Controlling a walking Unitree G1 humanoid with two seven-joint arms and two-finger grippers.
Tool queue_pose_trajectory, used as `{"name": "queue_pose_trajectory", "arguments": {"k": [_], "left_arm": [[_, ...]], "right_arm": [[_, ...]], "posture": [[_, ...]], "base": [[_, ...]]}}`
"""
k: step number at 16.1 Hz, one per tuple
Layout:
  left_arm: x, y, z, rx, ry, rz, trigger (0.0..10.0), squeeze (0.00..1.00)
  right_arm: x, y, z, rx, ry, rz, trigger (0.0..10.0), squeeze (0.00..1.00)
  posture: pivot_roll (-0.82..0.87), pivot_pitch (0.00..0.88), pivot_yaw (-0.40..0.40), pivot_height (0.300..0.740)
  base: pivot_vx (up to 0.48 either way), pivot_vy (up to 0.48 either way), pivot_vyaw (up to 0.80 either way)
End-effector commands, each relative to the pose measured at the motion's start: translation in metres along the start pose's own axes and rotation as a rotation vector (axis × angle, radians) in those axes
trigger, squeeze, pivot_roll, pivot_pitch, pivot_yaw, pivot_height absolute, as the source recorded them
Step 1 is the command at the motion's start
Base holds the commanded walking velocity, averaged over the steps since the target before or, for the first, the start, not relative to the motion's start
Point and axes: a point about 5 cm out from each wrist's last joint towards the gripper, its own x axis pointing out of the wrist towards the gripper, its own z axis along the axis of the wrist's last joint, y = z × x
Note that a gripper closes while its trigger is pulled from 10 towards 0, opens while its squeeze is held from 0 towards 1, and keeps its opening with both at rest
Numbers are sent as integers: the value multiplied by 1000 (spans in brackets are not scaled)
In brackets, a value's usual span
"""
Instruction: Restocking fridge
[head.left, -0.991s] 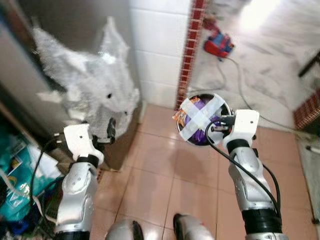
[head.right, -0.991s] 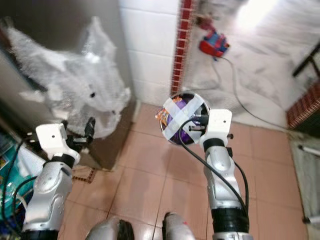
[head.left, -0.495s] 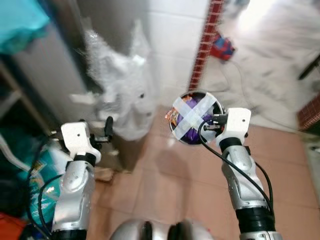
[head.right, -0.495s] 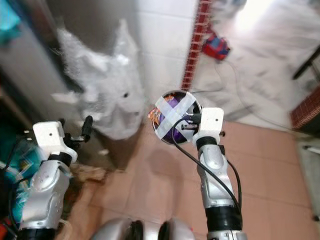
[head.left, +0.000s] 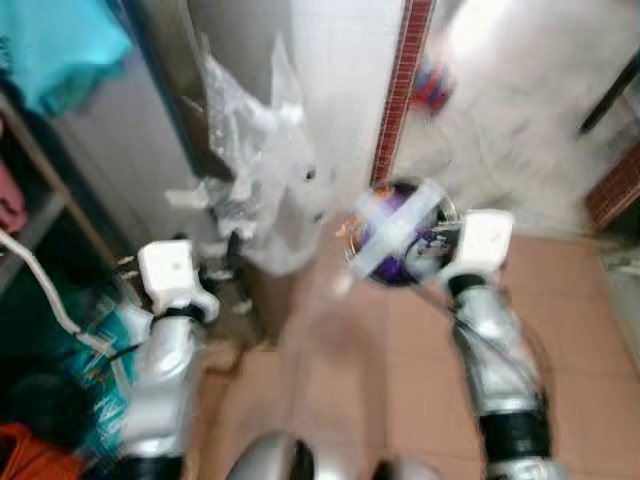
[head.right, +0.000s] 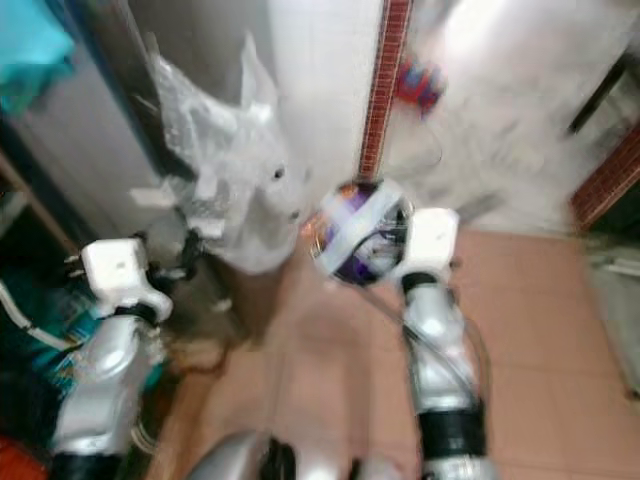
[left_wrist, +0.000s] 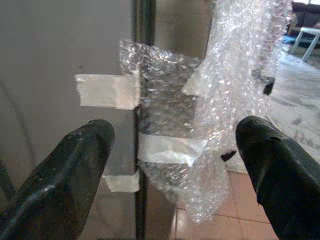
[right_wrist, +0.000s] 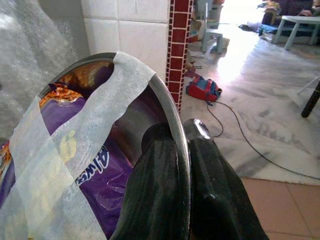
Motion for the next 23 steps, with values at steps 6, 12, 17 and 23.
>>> {"name": "queue_pose_trajectory", "arguments": {"k": [6,12,17,23], "left_arm": [[-1,-1,-2,-1,-3,0,10000,0],[3,0,-2,21,1,52,10000,0],[2,4,-2,31,-7,71,10000,0],[3,2,-2,31,-14,73,10000,0]], "right_arm": [[0,-1,8,-11,-41,-2,10000,0],[0,-2,6,-13,-40,-2,10000,0],[-4,4,5,-25,-42,44,10000,0],[-1,0,9,-41,-56,55,10000,0]], "posture": [[30,92,27,740],[33,85,27,740],[35,96,24,740],[27,99,17,740]], "base": [[42,-266,0],[42,-59,0],[0,0,341],[274,0,496]]}}
